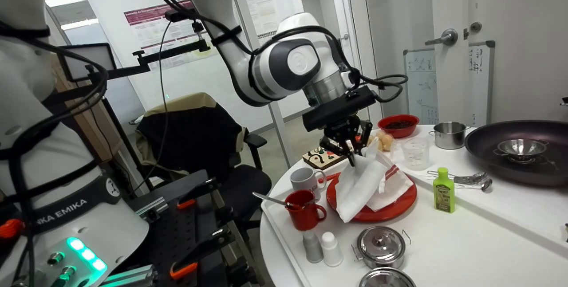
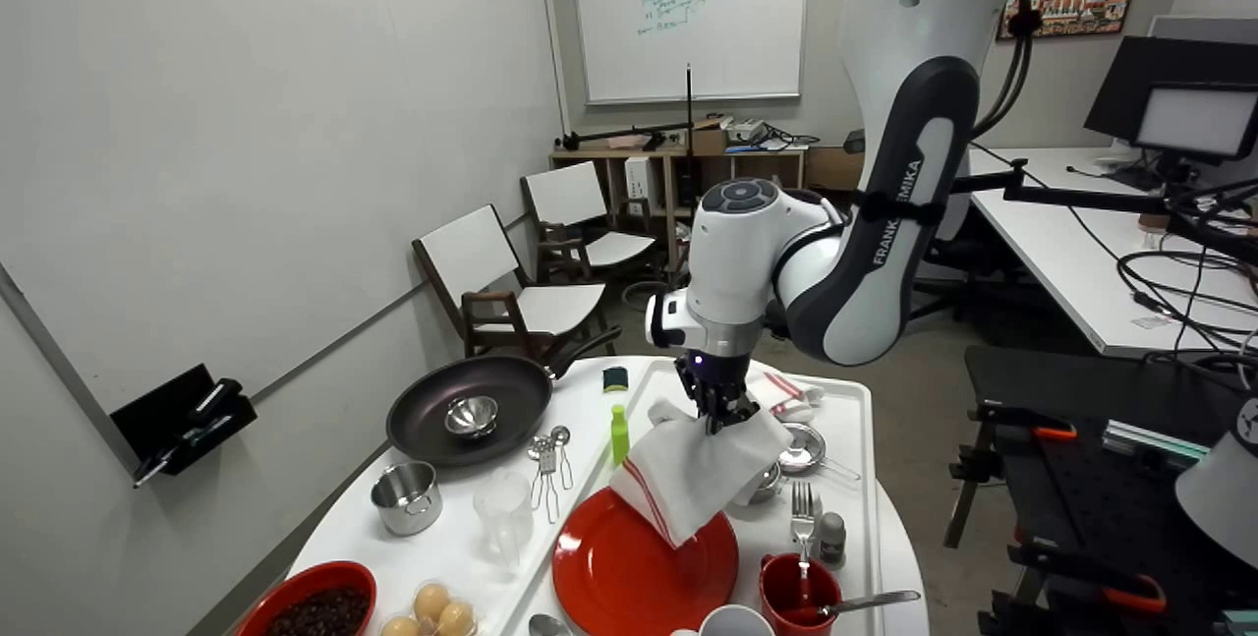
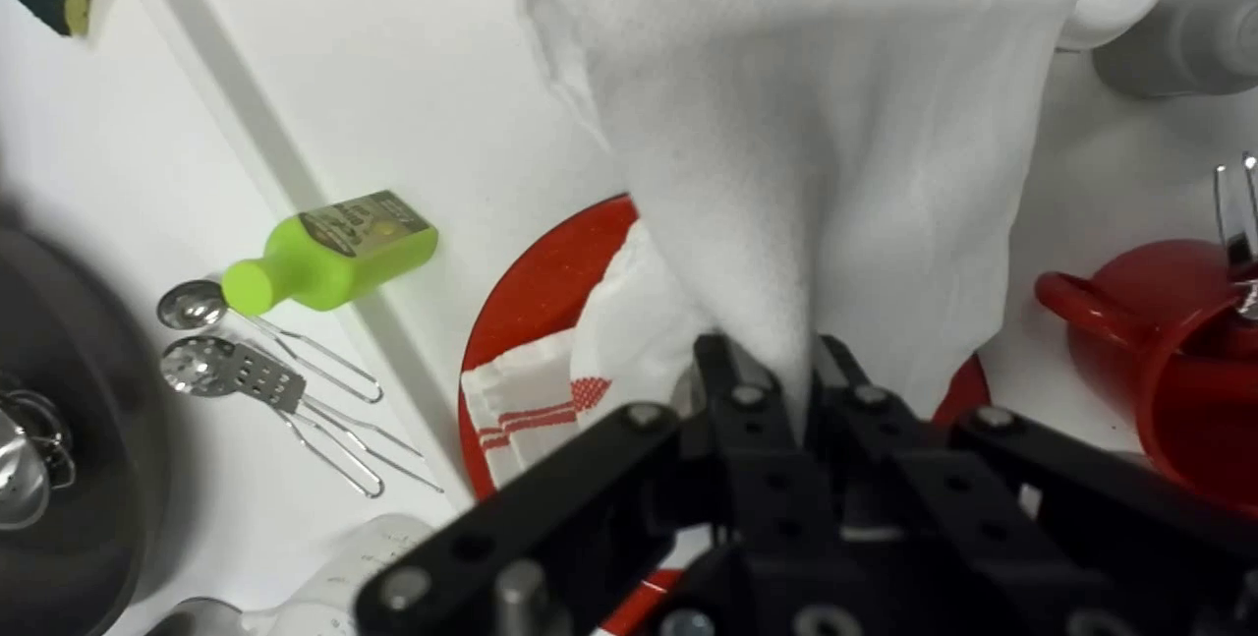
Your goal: Pick up the cloth and clean the plate
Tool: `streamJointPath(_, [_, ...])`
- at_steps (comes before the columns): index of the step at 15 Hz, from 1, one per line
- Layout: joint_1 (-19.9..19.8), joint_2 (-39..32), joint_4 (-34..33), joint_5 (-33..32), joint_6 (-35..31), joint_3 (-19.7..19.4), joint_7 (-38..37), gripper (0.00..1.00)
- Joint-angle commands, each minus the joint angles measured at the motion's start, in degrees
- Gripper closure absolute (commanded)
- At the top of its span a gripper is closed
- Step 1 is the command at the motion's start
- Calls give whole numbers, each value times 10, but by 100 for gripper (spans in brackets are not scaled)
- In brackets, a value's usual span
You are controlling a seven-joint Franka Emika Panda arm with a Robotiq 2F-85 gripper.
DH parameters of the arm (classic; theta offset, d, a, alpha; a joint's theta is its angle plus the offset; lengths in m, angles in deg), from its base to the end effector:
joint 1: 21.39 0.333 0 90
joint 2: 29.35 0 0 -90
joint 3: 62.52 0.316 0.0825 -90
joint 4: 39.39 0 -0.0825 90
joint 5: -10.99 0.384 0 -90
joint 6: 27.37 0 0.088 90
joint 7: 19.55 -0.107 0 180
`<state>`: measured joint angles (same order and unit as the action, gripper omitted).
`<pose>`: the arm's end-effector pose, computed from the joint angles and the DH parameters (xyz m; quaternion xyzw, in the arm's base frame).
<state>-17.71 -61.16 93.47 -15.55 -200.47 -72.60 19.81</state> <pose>0.5137 -0.0308 0.1159 0.8563 0.5045 0.0258 0.1075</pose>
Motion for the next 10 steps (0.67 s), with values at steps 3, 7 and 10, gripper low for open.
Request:
streamJointPath(3, [-32, -80, -78, -21, 18, 17, 11, 97])
streamJointPath(7, [-49, -112, -90, -45, -14, 18, 38, 97])
streamJointPath(10, [-43, -125, -90, -65, -46, 9, 54, 97])
